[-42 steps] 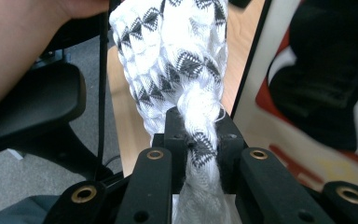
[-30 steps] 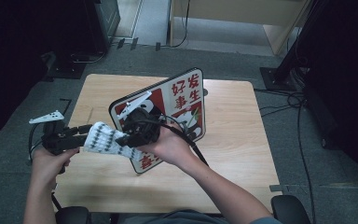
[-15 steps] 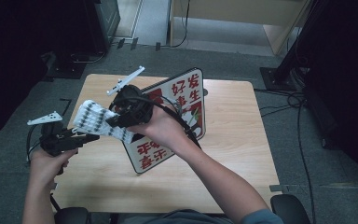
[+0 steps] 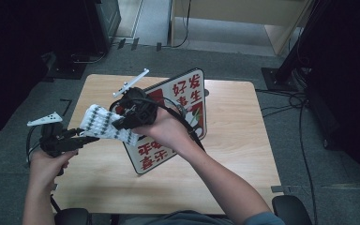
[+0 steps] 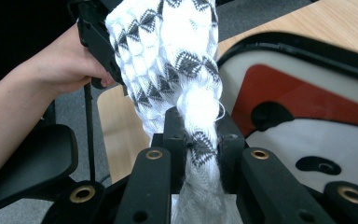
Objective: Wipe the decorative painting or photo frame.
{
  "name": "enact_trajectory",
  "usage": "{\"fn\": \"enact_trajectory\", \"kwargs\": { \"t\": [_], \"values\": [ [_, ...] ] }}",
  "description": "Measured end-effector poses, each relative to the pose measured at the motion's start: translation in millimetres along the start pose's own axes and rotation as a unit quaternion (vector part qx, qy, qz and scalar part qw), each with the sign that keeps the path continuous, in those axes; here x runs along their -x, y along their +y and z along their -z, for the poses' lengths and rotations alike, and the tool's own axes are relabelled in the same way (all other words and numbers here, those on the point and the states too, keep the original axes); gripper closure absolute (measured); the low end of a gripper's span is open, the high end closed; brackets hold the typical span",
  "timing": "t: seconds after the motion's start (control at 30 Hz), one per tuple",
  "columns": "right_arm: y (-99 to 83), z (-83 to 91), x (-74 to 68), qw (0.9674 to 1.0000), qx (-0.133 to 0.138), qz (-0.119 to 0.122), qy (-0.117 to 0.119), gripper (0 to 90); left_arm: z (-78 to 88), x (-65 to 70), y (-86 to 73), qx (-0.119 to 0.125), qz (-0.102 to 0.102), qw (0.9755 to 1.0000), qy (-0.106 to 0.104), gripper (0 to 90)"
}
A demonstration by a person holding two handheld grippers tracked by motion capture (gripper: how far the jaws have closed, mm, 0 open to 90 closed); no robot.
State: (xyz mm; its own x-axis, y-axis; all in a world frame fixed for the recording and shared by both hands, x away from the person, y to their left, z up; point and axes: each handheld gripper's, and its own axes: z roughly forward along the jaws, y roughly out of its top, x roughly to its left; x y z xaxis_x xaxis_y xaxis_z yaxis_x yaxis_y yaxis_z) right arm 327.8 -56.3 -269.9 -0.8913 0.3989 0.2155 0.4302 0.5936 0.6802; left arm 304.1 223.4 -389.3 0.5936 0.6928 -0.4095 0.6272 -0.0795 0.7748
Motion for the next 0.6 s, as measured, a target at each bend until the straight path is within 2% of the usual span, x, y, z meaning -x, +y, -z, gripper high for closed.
{"fn": "enact_trajectory", "kwargs": {
  "t": [0.6],
  "values": [
    [-18.2, -11.9, 1.5, 0.9998, -0.017, -0.008, -0.003, 80.1, -0.3, -0.2, 0.1, -0.002, -0.001, 1.0, 0.001, 36.1]
  ]
}}
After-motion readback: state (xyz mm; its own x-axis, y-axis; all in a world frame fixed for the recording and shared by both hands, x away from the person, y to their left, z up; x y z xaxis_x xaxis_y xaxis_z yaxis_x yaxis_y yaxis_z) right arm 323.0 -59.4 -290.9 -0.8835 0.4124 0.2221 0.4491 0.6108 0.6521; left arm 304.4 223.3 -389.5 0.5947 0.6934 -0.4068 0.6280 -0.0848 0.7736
